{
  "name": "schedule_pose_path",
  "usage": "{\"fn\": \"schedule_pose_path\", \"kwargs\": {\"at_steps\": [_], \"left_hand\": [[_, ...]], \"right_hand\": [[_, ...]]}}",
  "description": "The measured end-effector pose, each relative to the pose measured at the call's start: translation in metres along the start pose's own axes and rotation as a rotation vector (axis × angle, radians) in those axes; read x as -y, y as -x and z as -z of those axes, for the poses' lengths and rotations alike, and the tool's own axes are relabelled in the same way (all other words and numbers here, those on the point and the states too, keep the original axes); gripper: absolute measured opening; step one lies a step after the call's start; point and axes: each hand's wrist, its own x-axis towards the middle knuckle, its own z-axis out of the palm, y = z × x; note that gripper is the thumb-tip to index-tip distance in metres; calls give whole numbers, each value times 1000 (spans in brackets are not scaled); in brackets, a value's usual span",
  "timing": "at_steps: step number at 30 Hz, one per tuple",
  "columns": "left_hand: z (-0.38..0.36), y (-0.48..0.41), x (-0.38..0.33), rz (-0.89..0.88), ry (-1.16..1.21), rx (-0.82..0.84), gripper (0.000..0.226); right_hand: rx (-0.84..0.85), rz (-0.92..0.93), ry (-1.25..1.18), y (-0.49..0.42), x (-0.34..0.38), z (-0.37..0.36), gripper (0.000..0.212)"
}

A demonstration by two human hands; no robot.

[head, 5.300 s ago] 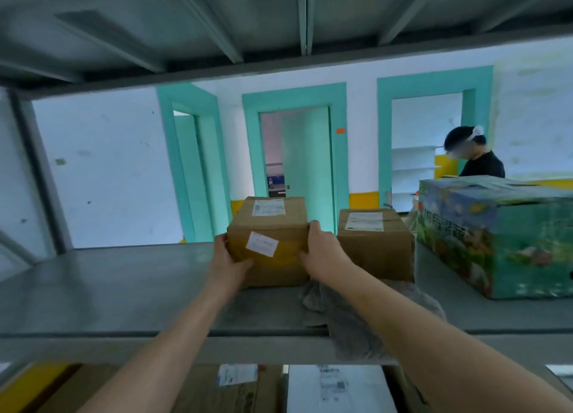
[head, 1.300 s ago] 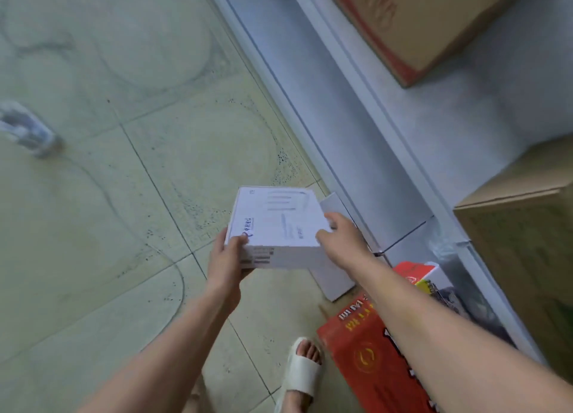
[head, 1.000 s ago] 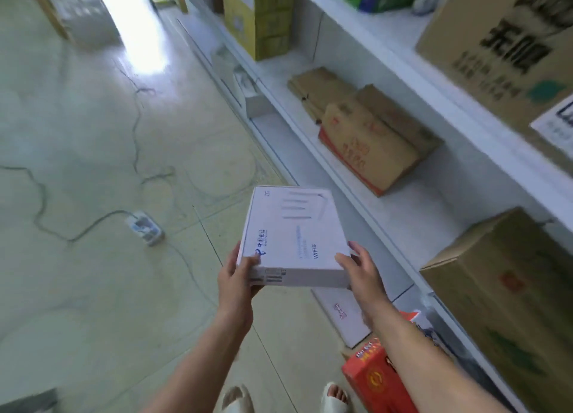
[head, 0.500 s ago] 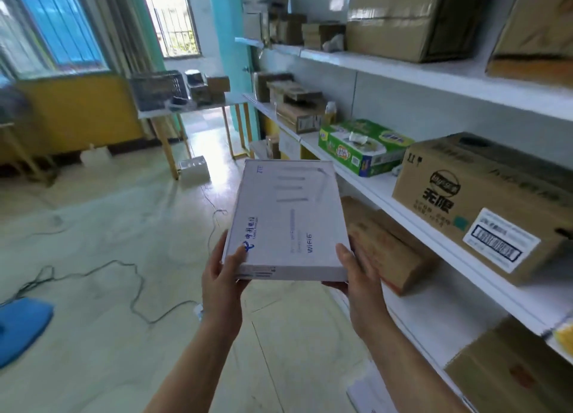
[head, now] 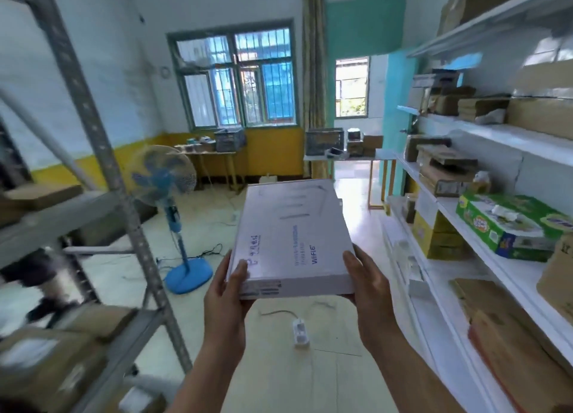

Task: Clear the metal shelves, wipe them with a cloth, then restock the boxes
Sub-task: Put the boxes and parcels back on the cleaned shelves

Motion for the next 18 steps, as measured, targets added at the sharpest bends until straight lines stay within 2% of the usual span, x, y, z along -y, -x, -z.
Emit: {"fn": "schedule_pose_path", "kwargs": {"at_steps": [4, 7, 10, 12, 16, 18], "left_hand": [[75, 40, -75, -150, -81, -196, 47], [134, 94, -132, -283, -135, -300, 57], [188, 153, -175, -386, -188, -439, 62], [224, 195, -200, -453, -213, -538, 60], [294, 289, -246, -568, -265, -701, 48], [328, 340, -266, -607, -317, -766, 45]], "right_hand": [[174, 1, -38, 44, 1, -81, 82], [352, 12, -66, 89, 5, -144, 83], [542, 0, -121, 143, 10, -202, 72], [674, -22, -163, 187, 16, -237, 70], [876, -18, -198, 286, 21, -301, 88], [964, -39, -227, 343, 24, -328, 71]]}}
